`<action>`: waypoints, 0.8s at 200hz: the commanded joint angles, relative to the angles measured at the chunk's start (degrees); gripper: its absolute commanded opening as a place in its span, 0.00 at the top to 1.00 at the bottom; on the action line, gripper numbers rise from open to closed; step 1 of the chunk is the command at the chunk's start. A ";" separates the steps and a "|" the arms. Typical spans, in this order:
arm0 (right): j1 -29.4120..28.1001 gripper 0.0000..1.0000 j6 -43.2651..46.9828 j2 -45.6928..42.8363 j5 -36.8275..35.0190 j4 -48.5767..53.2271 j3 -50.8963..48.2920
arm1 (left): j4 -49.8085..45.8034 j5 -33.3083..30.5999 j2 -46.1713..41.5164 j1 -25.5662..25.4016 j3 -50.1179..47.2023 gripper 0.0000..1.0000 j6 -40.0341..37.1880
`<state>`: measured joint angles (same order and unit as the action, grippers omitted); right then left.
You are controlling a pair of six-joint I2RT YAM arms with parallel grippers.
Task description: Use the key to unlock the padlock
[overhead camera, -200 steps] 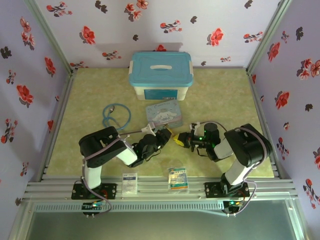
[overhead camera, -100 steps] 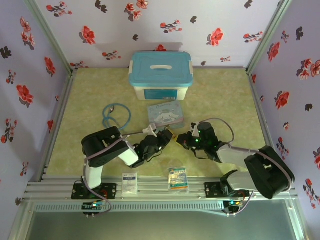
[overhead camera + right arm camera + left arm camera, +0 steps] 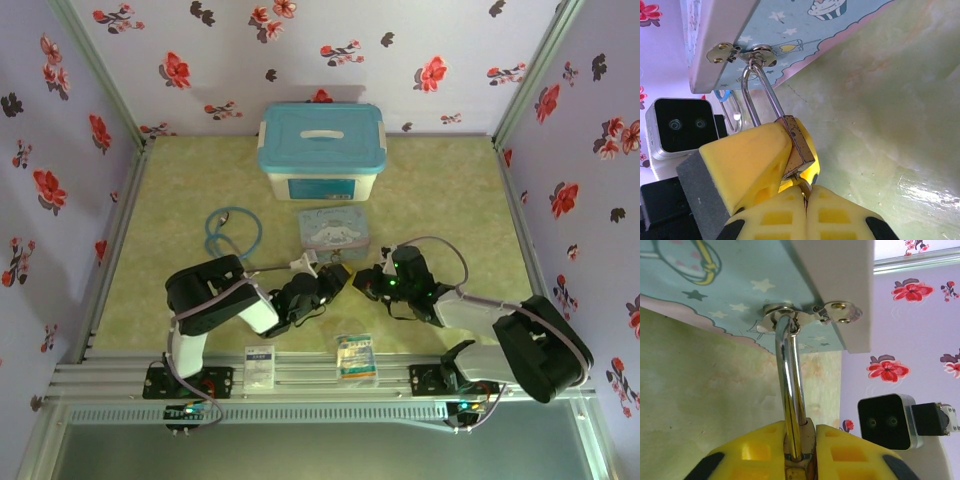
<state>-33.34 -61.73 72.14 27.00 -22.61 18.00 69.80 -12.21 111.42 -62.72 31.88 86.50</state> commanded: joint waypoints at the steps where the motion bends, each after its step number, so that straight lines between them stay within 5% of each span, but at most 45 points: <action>1: -0.71 1.00 0.04 0.46 -0.76 -4.38 0.02 | 3.76 3.26 -0.10 -1.25 0.95 0.80 -0.89; 34: -0.67 1.00 -1.20 1.82 -0.56 -7.17 -0.63 | 3.72 2.55 -0.39 -1.18 0.89 0.64 -1.33; 103: -0.68 1.00 -0.38 0.35 -0.99 -5.24 -1.59 | 3.60 -2.67 -1.59 -0.34 -1.71 0.59 -2.04; 126: -0.67 1.00 -0.18 0.16 -1.17 -4.90 -1.74 | 3.59 -3.80 -1.49 -0.39 -1.89 0.62 -2.37; 160: -0.67 1.00 -0.36 0.14 -0.99 -5.27 -1.74 | 3.76 -3.21 -0.50 -0.19 -0.81 0.82 -2.30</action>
<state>-33.65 -62.13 73.38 26.70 -25.93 16.78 71.09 -14.39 111.37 -63.00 30.37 85.17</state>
